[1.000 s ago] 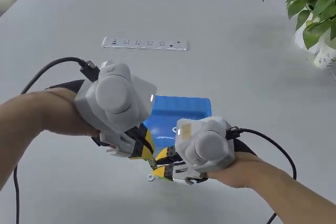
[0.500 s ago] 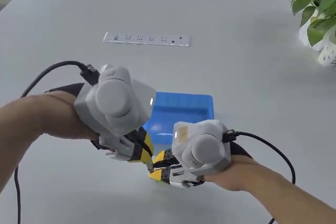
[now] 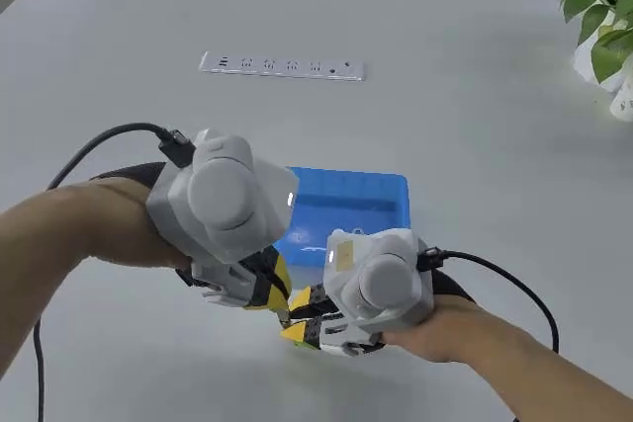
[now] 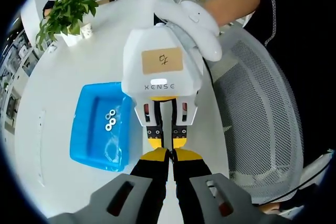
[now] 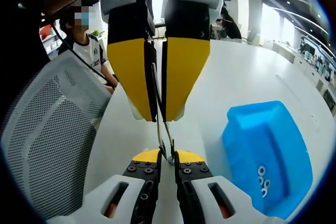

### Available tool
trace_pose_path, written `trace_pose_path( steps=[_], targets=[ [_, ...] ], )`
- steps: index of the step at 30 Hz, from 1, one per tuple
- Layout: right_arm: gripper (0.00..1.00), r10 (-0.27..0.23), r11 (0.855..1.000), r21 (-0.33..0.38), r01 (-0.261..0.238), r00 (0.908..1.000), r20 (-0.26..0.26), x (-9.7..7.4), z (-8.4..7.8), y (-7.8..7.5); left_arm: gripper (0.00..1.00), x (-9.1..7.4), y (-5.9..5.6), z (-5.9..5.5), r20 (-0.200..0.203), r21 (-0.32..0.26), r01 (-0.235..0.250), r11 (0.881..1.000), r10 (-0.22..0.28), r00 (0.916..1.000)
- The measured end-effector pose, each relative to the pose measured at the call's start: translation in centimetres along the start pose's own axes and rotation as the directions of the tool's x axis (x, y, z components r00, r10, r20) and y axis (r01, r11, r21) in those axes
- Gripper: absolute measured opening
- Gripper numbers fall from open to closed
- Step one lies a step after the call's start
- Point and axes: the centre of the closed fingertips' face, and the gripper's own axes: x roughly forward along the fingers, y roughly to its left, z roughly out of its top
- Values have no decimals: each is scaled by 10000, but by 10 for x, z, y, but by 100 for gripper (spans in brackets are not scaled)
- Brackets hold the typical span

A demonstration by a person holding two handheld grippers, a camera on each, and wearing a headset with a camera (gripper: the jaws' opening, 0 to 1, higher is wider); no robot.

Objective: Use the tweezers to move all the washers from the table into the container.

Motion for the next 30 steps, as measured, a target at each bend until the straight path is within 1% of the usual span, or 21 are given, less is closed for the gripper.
trace_pose_path(
  steps=[10, 19, 30],
  targets=[
    [11, -4, 10000, 54, 3, 10000, 13, 1, -2, -1, 6, 0, 4, 2, 185, -124, -37, 9999, 39, 9998],
    [10, -97, 9997, 229, 99, 9999, -95, 1, -2, -3, 6, 0, 5, 1, 182, -220, -82, 9997, 86, 9998],
    [9, -88, 9997, 225, 92, 9999, -141, 0, -3, -2, 6, -1, 4, 2, 180, -167, -50, 9998, 53, 9998]
  ],
)
